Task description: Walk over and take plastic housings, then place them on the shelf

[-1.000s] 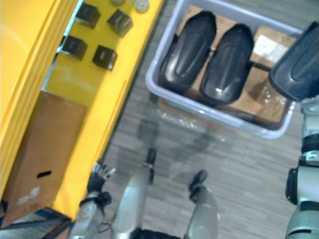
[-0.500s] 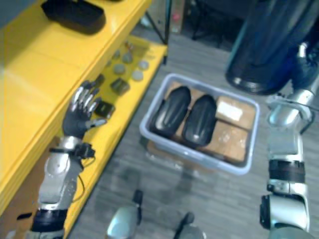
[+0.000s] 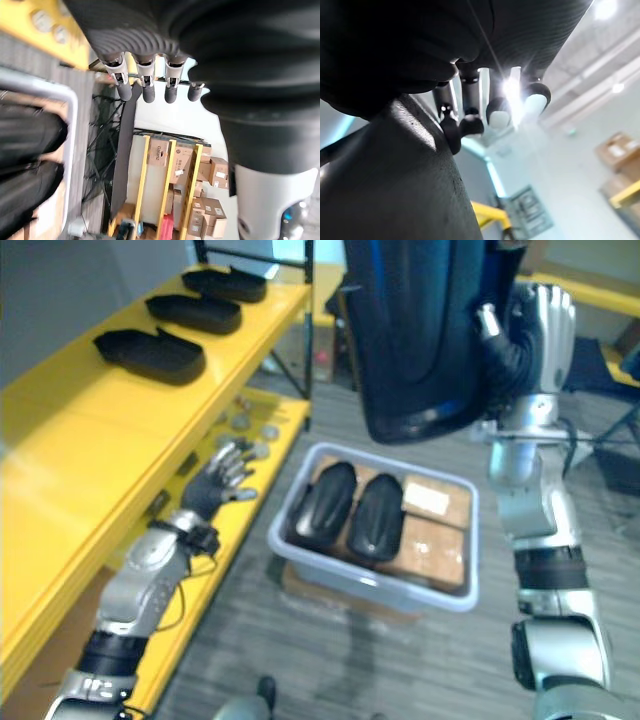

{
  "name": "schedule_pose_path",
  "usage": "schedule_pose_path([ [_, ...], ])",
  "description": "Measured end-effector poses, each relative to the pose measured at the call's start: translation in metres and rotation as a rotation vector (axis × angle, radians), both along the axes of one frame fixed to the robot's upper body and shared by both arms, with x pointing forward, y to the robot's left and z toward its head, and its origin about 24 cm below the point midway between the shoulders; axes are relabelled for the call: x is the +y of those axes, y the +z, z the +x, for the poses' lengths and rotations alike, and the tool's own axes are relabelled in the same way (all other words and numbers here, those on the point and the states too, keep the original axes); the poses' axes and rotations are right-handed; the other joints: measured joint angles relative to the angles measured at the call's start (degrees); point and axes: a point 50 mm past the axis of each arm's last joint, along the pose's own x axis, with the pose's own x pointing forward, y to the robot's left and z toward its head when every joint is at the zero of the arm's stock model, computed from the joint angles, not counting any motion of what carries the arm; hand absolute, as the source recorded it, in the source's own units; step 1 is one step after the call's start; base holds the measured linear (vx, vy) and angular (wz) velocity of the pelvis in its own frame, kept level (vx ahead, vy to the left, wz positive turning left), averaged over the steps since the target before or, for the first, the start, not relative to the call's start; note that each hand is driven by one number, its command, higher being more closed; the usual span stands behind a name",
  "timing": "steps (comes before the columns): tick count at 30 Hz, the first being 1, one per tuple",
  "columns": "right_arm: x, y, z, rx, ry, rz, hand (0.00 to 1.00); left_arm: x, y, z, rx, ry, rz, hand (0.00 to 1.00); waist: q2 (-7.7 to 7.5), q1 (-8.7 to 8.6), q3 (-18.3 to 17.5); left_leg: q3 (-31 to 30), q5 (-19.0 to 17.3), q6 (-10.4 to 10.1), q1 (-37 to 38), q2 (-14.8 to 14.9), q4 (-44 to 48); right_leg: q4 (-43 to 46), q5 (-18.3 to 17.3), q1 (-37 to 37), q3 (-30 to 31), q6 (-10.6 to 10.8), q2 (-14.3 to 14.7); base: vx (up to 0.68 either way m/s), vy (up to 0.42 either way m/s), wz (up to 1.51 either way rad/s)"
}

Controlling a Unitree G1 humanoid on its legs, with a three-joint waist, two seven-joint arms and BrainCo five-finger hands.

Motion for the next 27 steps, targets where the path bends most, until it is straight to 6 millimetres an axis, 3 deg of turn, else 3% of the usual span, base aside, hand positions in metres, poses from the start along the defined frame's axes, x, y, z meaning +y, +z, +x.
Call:
schedule_pose_path([
  [3,0.009,-0.013,0.008,0.066,0.018,-0.024,1.0,-0.013,-0.009,-0.005,0.056,-0.045,-0.13,0.0,0.85,0.06,-0.5,-0.5,1.0,0.2,0.3,-0.3,-1.7,-0.2,-0.3,0.1,-0.2,-0.2,0.0,-0.15,0.012,0.06],
  [5,0.016,-0.022,0.012,0.106,0.027,-0.046,1.0,-0.014,-0.01,-0.006,0.06,-0.045,-0.154,0.0,0.69,0.0,-0.6,-0.5,1.3,0.4,-0.3,-0.7,-1.8,-0.6,-2.7,-0.1,-1.5,-0.9,-0.4,-0.15,-0.029,-0.01],
  [6,0.018,-0.025,0.014,0.122,0.028,-0.068,1.0,-0.014,-0.011,-0.007,0.061,-0.041,-0.177,0.0,0.91,0.02,-0.8,-0.5,1.8,0.2,-0.6,-1.0,-1.8,-1.0,-3.4,-0.2,-1.6,0.1,-0.4,-0.1,-0.041,0.01],
  [11,0.024,-0.045,0.021,0.214,0.04,-0.094,1.0,-0.024,-0.014,-0.01,0.063,-0.06,-0.266,0.0,3.06,-0.21,-2.5,-0.7,3.1,-0.6,-1.3,0.4,-1.8,-2.3,-3.0,-0.2,-2.1,0.6,1.1,-0.08,-0.048,0.0],
  [13,0.026,-0.048,0.022,0.229,0.047,-0.099,1.0,-0.027,-0.014,-0.011,0.064,-0.071,-0.271,0.0,2.89,-0.18,-2.8,-0.7,3.3,-0.7,-1.4,0.7,-1.8,-3.1,-2.1,0.0,-2.3,0.4,1.6,-0.02,-0.054,-0.03],
  [18,0.037,-0.083,0.029,0.364,0.061,-0.116,1.0,-0.04,-0.017,-0.014,0.078,-0.099,-0.288,0.0,1.05,-0.17,-3.9,-1.1,3.6,-1.0,-1.5,1.1,-1.8,-4.4,-1.2,0.9,-2.7,0.3,2.2,0.02,-0.033,0.05],
  [27,0.065,-0.107,0.028,0.455,0.155,-0.158,1.0,-0.05,-0.02,-0.014,0.101,-0.094,-0.288,0.0,0.79,-0.06,-4.1,-1.3,3.8,-0.9,-1.5,1.1,-1.8,-4.3,-1.1,0.9,-2.5,0.0,2.4,-0.02,0.001,0.0],
])
